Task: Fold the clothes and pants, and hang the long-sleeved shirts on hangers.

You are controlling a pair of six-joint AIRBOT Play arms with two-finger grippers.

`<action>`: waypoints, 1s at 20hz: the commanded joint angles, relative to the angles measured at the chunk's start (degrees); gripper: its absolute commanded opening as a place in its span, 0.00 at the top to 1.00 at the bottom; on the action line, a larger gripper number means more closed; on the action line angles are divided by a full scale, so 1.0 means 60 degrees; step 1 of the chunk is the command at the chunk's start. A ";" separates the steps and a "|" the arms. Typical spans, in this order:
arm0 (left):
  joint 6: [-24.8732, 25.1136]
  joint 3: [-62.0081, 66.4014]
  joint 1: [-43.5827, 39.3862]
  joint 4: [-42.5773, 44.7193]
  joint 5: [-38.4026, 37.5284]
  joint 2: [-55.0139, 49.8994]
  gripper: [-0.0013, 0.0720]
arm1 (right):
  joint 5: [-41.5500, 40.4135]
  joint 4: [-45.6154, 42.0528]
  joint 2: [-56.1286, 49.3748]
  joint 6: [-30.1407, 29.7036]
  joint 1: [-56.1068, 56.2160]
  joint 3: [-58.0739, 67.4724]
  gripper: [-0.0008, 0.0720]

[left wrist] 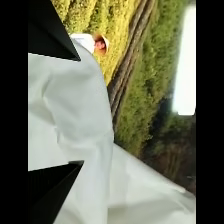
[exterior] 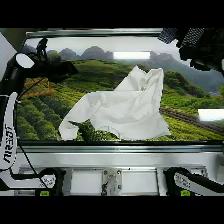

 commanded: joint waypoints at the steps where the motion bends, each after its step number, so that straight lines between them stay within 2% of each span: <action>1: 0.0372 -0.0404 0.0408 0.0018 -0.0765 0.0087 0.04 | 0.2204 -0.0076 0.0812 -0.0568 -0.0801 -0.0521 0.15; 4: 0.0463 -0.2758 0.0091 0.0022 -0.0849 0.0488 0.03 | 0.3614 -0.0062 0.2116 -0.0674 -0.1402 -0.3289 0.15; 7: 0.0645 -0.4433 -0.0138 0.0477 -0.0299 0.0484 0.03 | 0.3730 -0.0058 0.3472 -0.0608 -0.1457 -0.6451 0.15; 10: 0.0503 -0.4688 0.0433 0.1118 -0.0277 0.0525 0.03 | 0.3763 0.0423 0.4441 -0.0219 -0.1457 -0.8790 0.15; 12: 0.0495 -0.4688 0.1064 0.1126 -0.0295 0.0605 0.03 | 0.3679 0.1169 0.4648 -0.0186 -0.1453 -0.9755 0.15; 15: 0.0466 -0.4696 0.1687 0.1275 -0.0102 0.0601 0.03 | 0.2856 0.2652 0.4492 -0.0441 -0.1392 -1.0837 0.15; 20: 0.0871 -0.4696 0.1475 0.1253 0.0000 0.0200 0.03 | 0.1450 0.4073 0.3690 -0.0951 -0.0219 -1.1176 0.15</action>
